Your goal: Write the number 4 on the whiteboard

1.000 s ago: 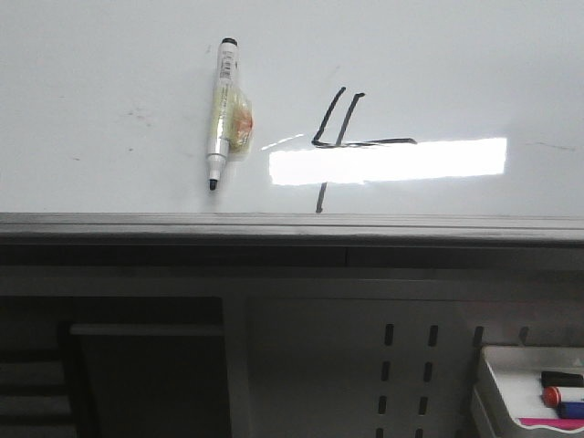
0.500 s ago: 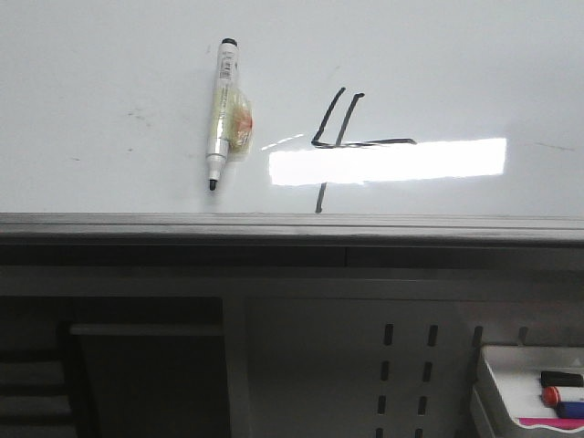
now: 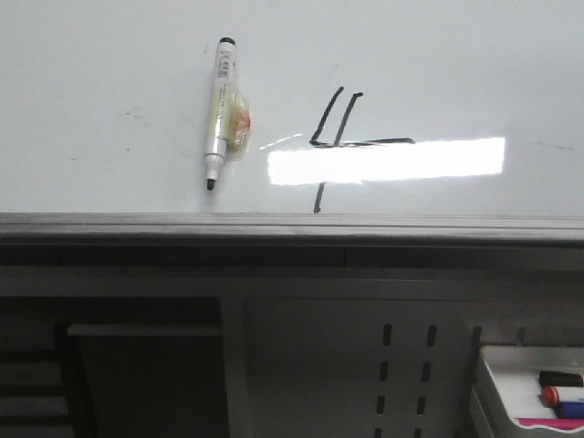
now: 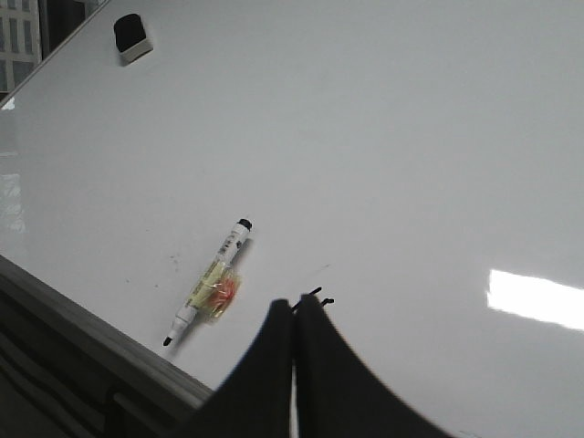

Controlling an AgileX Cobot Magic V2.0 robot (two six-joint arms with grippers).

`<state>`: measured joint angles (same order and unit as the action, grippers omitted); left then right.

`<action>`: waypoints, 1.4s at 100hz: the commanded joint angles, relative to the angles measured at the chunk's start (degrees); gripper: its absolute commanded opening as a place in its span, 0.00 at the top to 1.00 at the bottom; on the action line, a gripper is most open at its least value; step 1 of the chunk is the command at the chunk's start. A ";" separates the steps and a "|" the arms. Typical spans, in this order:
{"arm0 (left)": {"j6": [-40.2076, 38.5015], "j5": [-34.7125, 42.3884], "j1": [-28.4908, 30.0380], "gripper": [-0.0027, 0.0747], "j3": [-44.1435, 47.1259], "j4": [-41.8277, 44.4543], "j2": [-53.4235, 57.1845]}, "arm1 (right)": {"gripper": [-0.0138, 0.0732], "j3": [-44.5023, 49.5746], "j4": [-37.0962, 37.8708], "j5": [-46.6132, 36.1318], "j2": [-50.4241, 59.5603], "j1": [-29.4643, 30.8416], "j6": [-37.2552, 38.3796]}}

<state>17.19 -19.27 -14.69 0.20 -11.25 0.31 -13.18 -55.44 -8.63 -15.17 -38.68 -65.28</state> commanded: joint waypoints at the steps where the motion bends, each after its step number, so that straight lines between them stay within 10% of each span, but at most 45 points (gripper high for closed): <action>1: -0.70 2.97 0.04 0.99 2.00 -0.05 1.42 | 0.92 -1.54 0.60 -2.63 -0.31 0.39 -0.34; 79: -0.70 2.97 0.04 0.99 2.00 -0.05 1.42 | 0.92 1.55 2.74 -7.90 -0.55 1.37 0.25; 113: -0.70 2.97 0.04 0.99 2.00 -0.05 1.42 | 0.92 10.01 56.34 4.13 -0.55 26.57 62.04; 140: -0.70 2.97 0.04 0.99 2.00 -0.05 1.42 | 0.92 15.06 64.54 12.42 7.70 38.17 65.28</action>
<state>17.19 -19.27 -14.69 0.20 -11.12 0.31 0.91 5.49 3.25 -10.40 -2.62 -0.77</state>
